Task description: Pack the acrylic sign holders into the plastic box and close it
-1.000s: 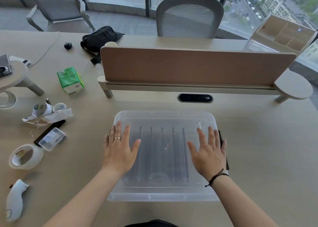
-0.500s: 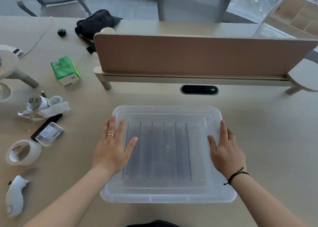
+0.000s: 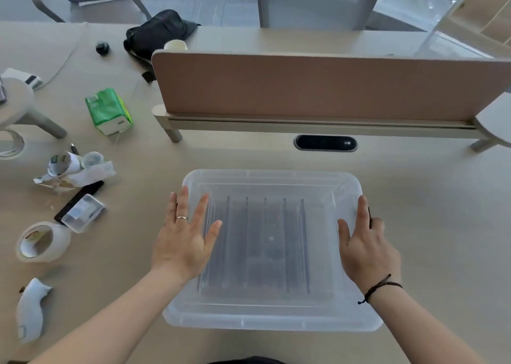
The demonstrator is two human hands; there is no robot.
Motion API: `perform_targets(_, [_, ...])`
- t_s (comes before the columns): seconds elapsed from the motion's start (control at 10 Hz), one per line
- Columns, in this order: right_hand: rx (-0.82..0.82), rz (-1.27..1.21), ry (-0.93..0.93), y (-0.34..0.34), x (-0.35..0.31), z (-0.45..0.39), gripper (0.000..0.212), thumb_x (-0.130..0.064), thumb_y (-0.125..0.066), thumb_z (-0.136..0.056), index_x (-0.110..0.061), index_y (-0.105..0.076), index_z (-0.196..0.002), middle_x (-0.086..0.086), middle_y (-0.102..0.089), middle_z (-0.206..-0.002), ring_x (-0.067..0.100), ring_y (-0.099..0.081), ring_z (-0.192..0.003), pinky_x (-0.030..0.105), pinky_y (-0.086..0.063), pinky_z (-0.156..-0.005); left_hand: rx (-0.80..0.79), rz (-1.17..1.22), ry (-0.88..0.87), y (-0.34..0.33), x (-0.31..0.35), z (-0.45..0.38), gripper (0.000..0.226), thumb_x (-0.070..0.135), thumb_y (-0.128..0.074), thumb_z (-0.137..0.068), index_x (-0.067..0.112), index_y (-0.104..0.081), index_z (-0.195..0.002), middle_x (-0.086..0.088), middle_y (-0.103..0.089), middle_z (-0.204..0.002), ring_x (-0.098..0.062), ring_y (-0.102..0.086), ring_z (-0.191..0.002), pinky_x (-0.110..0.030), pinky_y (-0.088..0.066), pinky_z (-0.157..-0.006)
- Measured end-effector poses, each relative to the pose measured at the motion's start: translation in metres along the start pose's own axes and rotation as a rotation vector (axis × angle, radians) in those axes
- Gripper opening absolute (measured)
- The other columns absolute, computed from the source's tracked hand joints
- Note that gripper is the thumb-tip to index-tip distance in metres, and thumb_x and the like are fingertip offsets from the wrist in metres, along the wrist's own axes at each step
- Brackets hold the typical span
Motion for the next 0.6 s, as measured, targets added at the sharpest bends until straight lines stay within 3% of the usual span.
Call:
perform_targets(0.3, [-0.031, -0.125, 0.022, 0.006, 0.001, 0.001, 0.062, -0.050, -0.029, -0.099, -0.034, -0.004, -0.154, 0.004, -0.046, -0.127, 0.031, -0.057, -0.075, 0.035, -0.044, -0.059, -0.050, 0.161, -0.016, 0.008, -0.004, 0.004, 0.070, 0.068, -0.023, -0.094, 0.040, -0.006, -0.156, 0.010, 0.023, -0.163, -0.016, 0.021, -0.150, -0.045, -0.031, -0.114])
perform_targets(0.4, [-0.111, -0.227, -0.012, 0.008, 0.000, 0.006, 0.062, -0.043, -0.035, -0.099, -0.033, -0.008, -0.153, 0.007, -0.039, -0.140, 0.034, -0.056, -0.106, 0.042, -0.049, -0.077, -0.105, 0.216, -0.007, 0.014, -0.007, 0.007, 0.066, 0.065, -0.029, -0.095, 0.041, -0.012, -0.154, 0.009, 0.018, -0.164, -0.016, 0.014, -0.152, -0.049, -0.030, -0.114])
perform_targets(0.5, [-0.137, -0.228, -0.021, 0.026, -0.008, 0.010, 0.063, -0.039, -0.048, -0.096, -0.023, -0.025, -0.152, 0.014, -0.026, -0.154, 0.033, -0.029, -0.140, 0.047, -0.034, -0.110, -0.074, 0.290, 0.021, 0.026, -0.007, 0.011, 0.059, 0.055, -0.041, -0.097, 0.037, -0.022, -0.150, 0.004, 0.007, -0.166, -0.023, -0.014, -0.151, -0.047, -0.037, -0.107])
perform_targets(0.6, [-0.046, -0.582, -0.005, 0.086, -0.025, 0.020, 0.043, -0.037, -0.060, -0.093, -0.020, -0.055, -0.132, 0.005, -0.049, -0.140, 0.020, -0.046, -0.126, 0.033, -0.038, -0.104, 0.007, 0.329, 0.047, 0.041, -0.008, 0.015, 0.057, 0.048, -0.047, -0.096, 0.033, -0.030, -0.149, 0.003, -0.005, -0.166, -0.024, -0.025, -0.148, -0.045, -0.037, -0.106])
Point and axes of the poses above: each hand's wrist, its own z-axis away from the middle knuckle, its own y-axis out of the back of the hand, x = y × z, the point moved 5 cm from there along -z, towards the middle knuckle
